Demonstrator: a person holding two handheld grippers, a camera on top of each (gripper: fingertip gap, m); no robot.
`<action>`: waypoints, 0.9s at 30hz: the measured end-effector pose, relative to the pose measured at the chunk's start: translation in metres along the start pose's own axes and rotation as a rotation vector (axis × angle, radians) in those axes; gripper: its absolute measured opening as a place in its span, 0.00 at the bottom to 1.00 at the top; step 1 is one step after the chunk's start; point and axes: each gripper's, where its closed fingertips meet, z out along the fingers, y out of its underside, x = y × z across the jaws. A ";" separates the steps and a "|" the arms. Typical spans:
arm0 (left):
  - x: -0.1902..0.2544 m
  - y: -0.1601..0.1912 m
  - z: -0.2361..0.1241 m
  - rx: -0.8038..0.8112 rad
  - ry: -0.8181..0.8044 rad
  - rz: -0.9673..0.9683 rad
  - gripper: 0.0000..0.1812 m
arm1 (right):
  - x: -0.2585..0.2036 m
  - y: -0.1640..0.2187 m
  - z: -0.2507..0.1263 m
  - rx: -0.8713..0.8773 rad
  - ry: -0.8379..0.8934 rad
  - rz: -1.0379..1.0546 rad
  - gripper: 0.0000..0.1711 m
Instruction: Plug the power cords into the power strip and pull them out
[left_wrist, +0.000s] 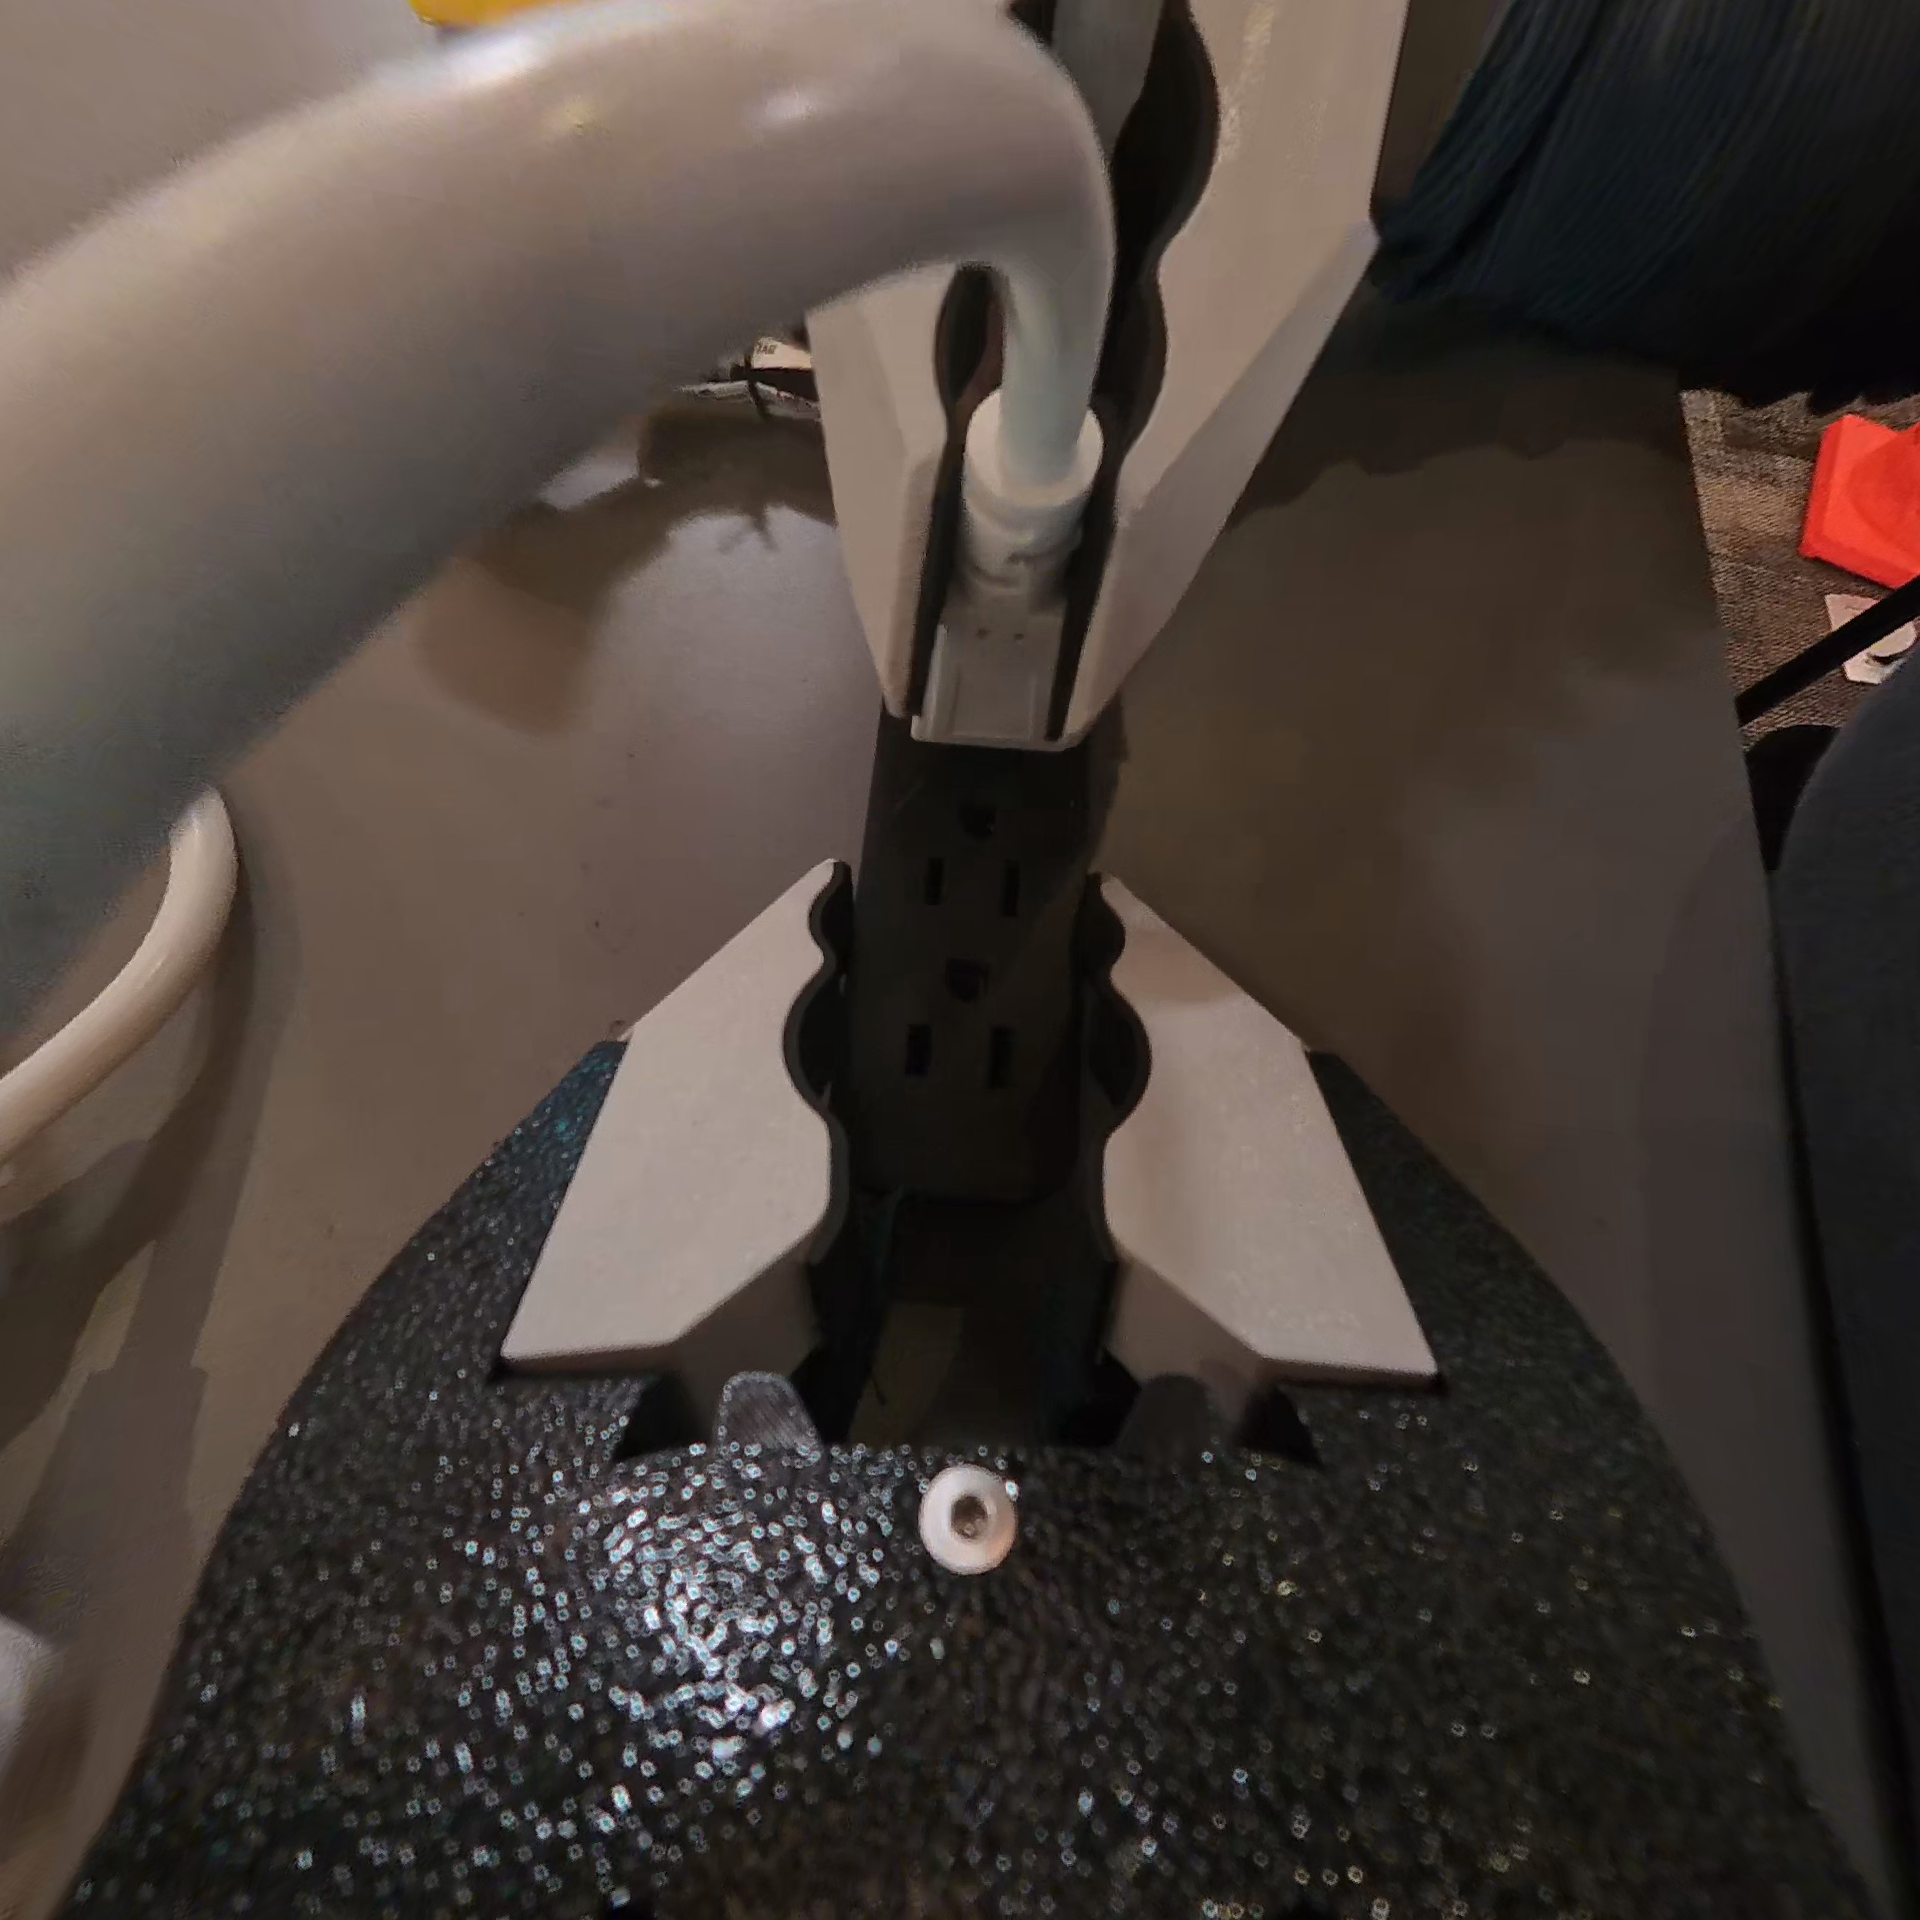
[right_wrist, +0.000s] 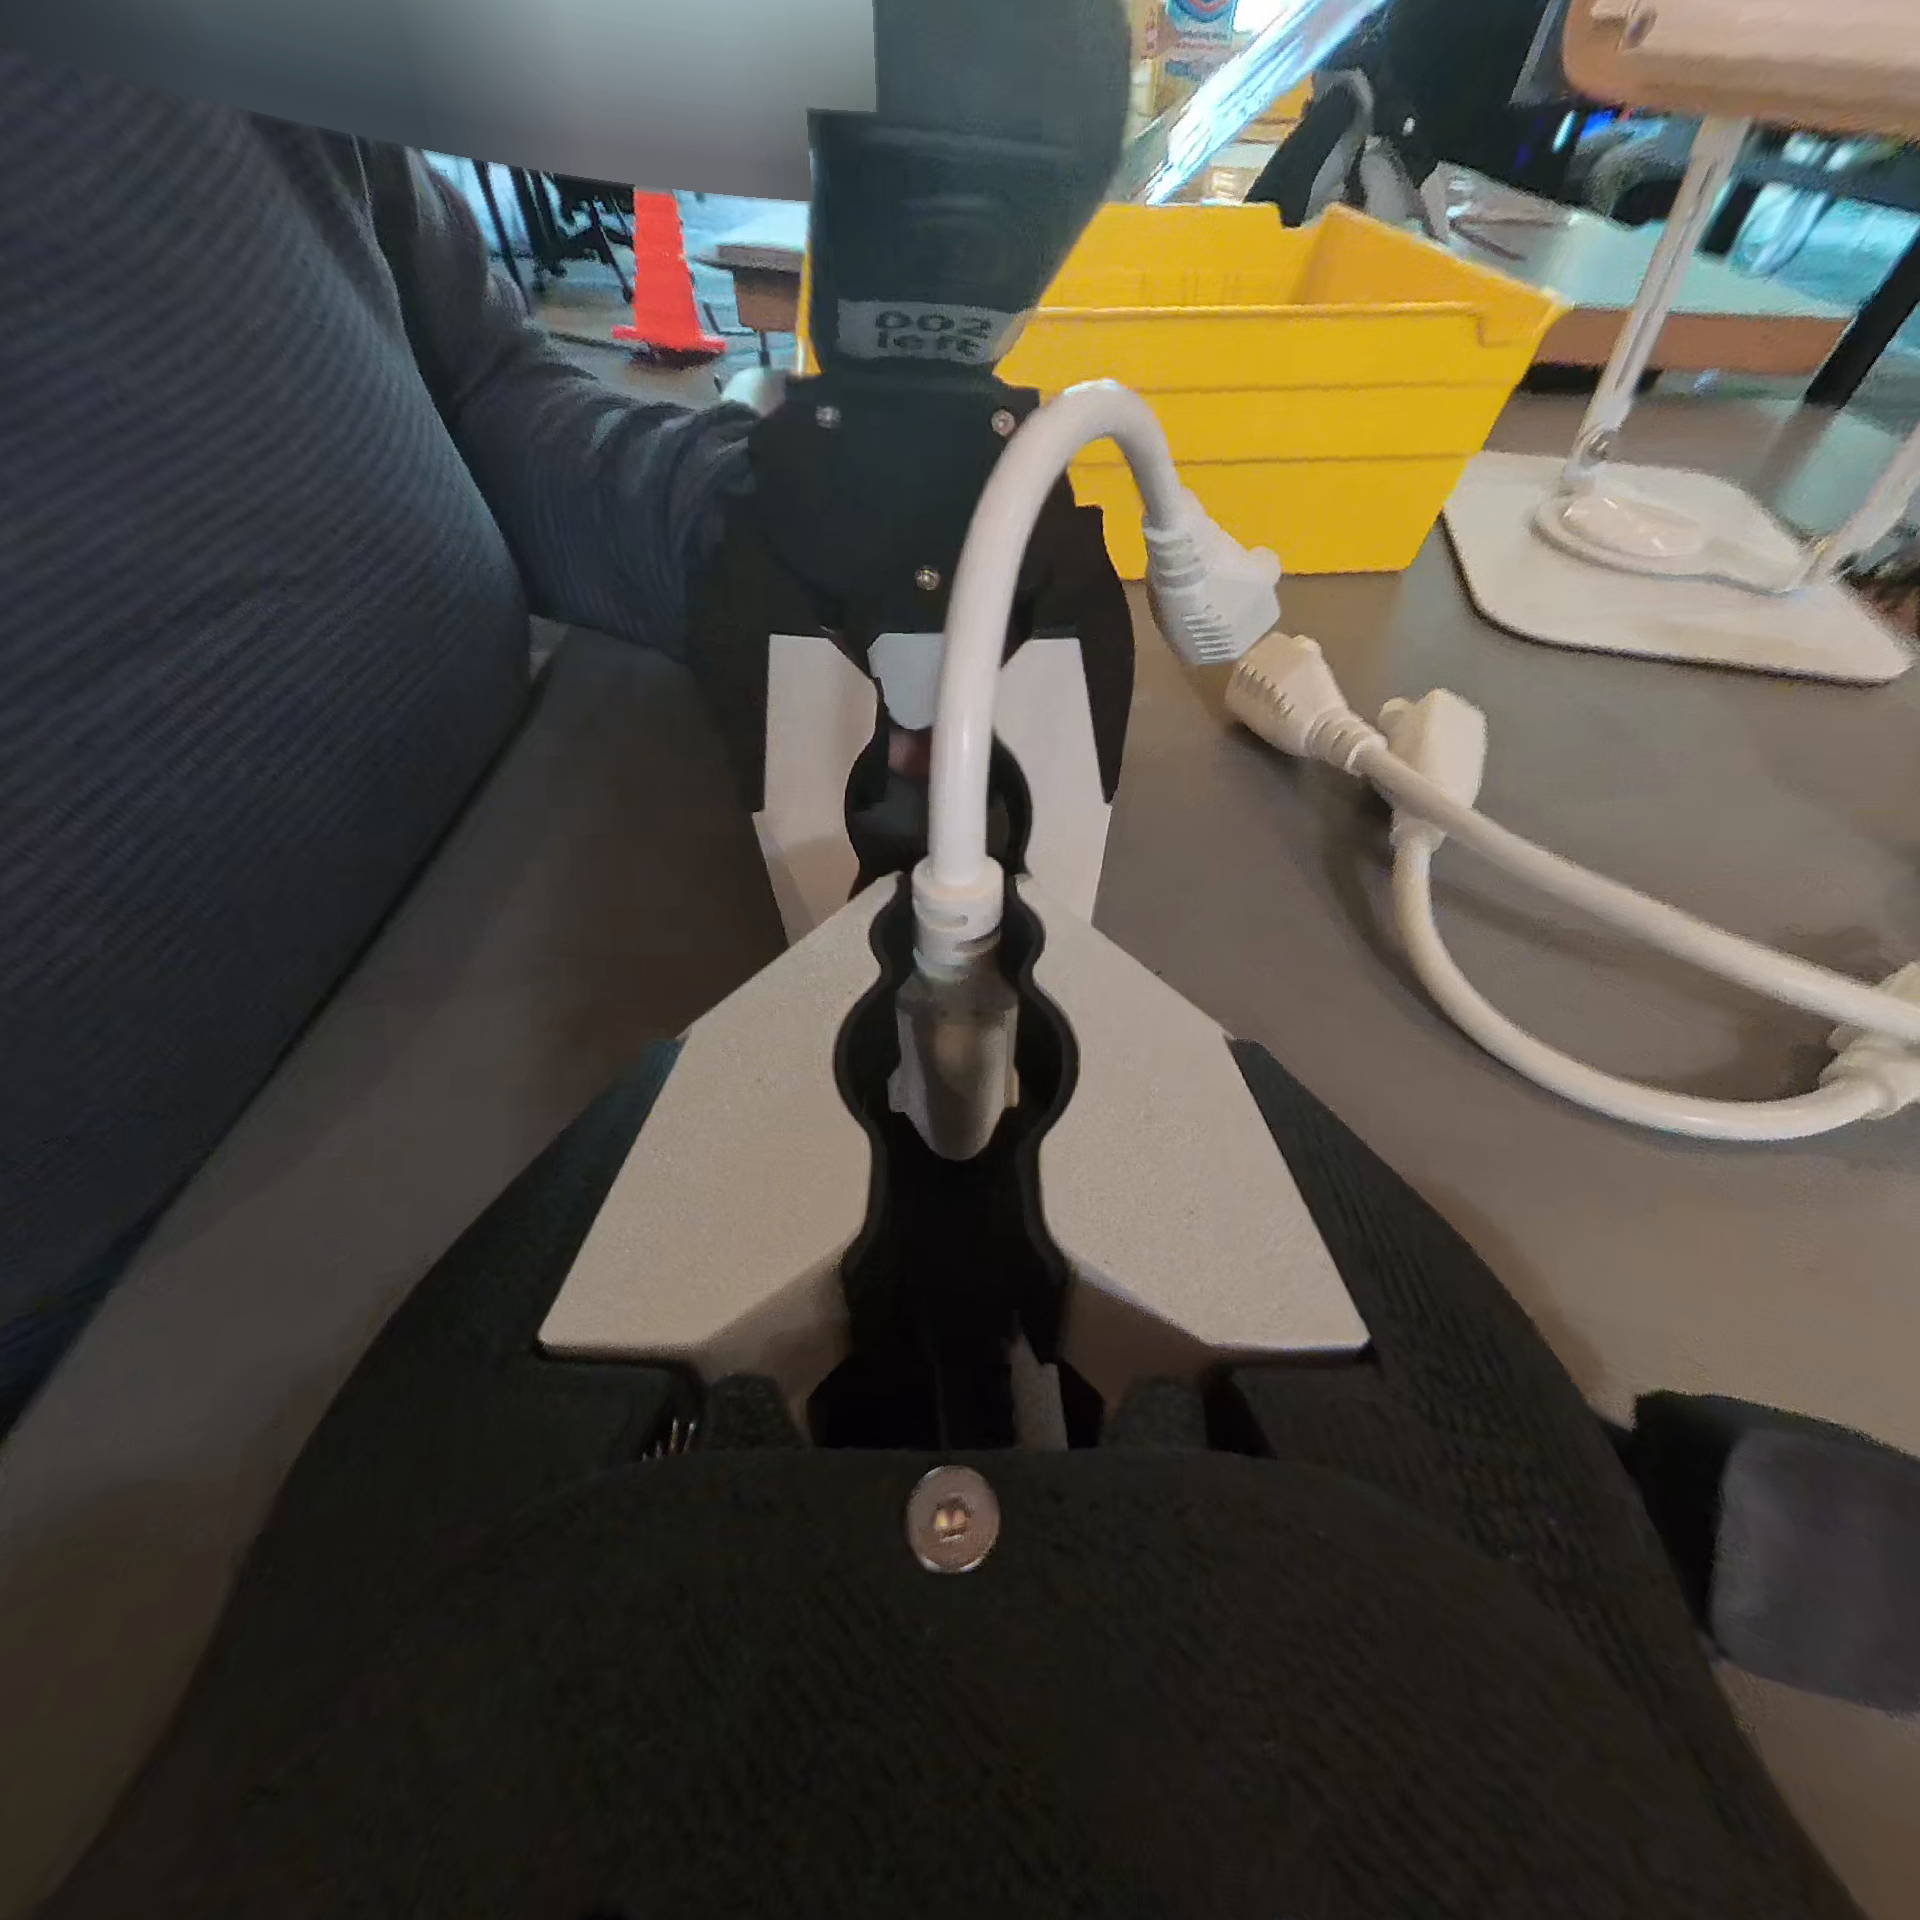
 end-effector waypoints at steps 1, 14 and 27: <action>0.000 0.000 0.000 0.000 -0.001 0.001 0.24 | 0.000 0.000 0.000 0.000 0.014 -0.035 0.09; 0.001 0.000 0.000 0.002 0.002 0.004 0.24 | 0.016 -0.010 -0.038 0.040 0.090 -0.002 0.34; 0.002 0.002 0.001 -0.017 -0.024 0.050 0.25 | 0.006 0.007 -0.028 -0.067 0.064 -0.081 0.30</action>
